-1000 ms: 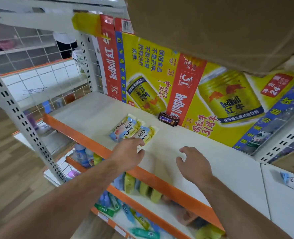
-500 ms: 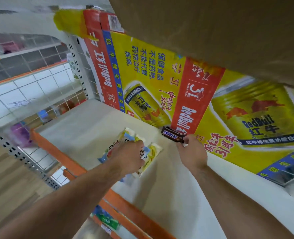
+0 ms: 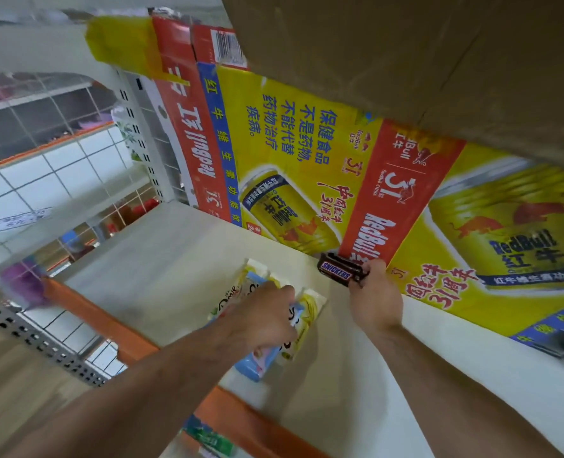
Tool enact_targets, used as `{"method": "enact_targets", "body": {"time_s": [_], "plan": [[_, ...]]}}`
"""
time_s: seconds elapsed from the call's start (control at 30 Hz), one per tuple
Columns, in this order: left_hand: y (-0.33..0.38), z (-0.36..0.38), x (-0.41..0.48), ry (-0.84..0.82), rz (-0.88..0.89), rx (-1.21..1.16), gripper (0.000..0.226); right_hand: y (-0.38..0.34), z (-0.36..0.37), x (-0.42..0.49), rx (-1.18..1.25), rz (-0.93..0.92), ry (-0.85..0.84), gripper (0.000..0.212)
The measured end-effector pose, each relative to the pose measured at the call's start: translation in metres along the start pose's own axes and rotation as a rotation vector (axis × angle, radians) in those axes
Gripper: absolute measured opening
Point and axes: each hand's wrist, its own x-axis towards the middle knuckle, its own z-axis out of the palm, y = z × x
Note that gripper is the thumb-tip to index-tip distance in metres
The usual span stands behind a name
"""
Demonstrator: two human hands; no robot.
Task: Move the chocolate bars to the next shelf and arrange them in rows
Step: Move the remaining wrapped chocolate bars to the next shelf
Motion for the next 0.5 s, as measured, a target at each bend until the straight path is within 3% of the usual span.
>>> {"method": "enact_targets", "body": {"time_s": [0.13, 0.33, 0.5], "plan": [[-0.001, -0.004, 0.0, -0.013, 0.088, 0.007, 0.038, -0.003, -0.005, -0.017, -0.043, -0.005, -0.055, 0.03], [0.003, -0.011, -0.001, -0.132, 0.087, 0.029, 0.056, -0.002, -0.017, -0.053, -0.109, 0.002, -0.044, 0.016], [0.006, -0.018, 0.001, -0.154, 0.121, -0.132, 0.037, 0.006, -0.038, -0.089, -0.085, 0.155, -0.019, 0.011]]}}
